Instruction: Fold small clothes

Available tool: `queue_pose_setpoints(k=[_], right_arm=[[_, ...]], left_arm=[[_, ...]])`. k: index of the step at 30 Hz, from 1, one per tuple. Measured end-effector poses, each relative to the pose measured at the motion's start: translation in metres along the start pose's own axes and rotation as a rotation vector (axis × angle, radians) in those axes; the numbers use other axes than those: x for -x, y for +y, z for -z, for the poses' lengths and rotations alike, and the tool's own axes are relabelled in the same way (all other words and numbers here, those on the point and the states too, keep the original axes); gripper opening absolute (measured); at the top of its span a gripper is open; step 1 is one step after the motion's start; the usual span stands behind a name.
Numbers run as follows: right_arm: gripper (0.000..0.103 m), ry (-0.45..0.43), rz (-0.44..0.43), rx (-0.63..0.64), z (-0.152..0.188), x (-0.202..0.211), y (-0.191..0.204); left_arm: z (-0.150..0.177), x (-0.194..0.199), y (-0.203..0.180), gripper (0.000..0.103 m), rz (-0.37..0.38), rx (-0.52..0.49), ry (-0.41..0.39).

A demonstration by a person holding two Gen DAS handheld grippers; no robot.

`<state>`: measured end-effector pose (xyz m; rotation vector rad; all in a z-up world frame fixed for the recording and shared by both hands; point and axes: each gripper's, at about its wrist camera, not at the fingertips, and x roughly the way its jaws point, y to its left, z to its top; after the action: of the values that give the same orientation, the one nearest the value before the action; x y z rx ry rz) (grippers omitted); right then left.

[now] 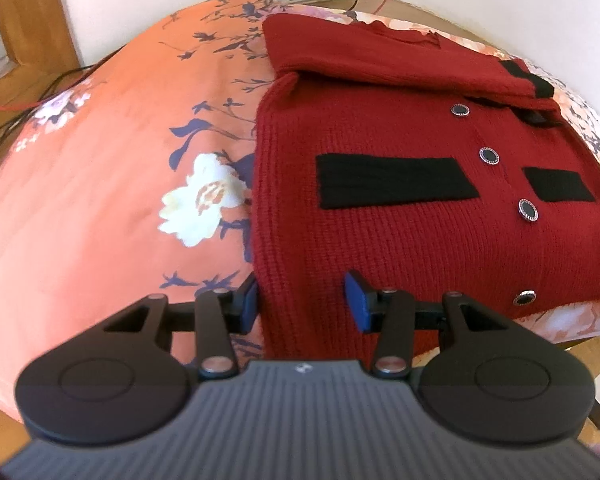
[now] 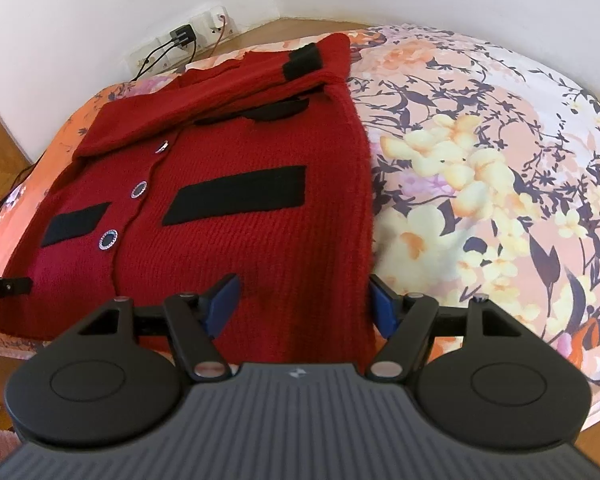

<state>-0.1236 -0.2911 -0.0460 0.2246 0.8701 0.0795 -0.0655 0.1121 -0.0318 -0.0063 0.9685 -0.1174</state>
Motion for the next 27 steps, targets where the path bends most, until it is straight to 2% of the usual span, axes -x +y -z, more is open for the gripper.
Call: queue_pose_setpoints(k=[3, 9, 13, 14, 16, 17, 27], right_arm=[[0.072, -0.01, -0.014, -0.005, 0.0, 0.0, 0.001], [0.059, -0.018, -0.036, -0.01, 0.0, -0.004, 0.005], [0.035, -0.03, -0.047, -0.027, -0.001, -0.003, 0.002], [0.027, -0.032, -0.044, -0.034, -0.002, -0.003, 0.0], [0.021, -0.039, -0.046, -0.044, -0.002, -0.002, -0.002], [0.018, -0.046, -0.049, -0.048, -0.002, 0.0, -0.002], [0.011, -0.185, -0.154, -0.198, -0.02, 0.025, -0.021]], left_arm=[[0.0, -0.001, -0.001, 0.047, 0.0, -0.009, -0.006], [0.002, 0.0, -0.007, 0.043, -0.003, -0.063, -0.031], [0.004, -0.002, -0.004, 0.037, 0.01, -0.059, -0.05], [0.003, -0.001, -0.002, 0.032, 0.011, -0.05, -0.055], [0.002, 0.001, 0.002, 0.022, 0.015, -0.031, -0.067], [0.002, 0.003, 0.003, 0.012, 0.021, -0.025, -0.074], [-0.019, 0.025, 0.017, 0.009, 0.147, 0.09, -0.148]])
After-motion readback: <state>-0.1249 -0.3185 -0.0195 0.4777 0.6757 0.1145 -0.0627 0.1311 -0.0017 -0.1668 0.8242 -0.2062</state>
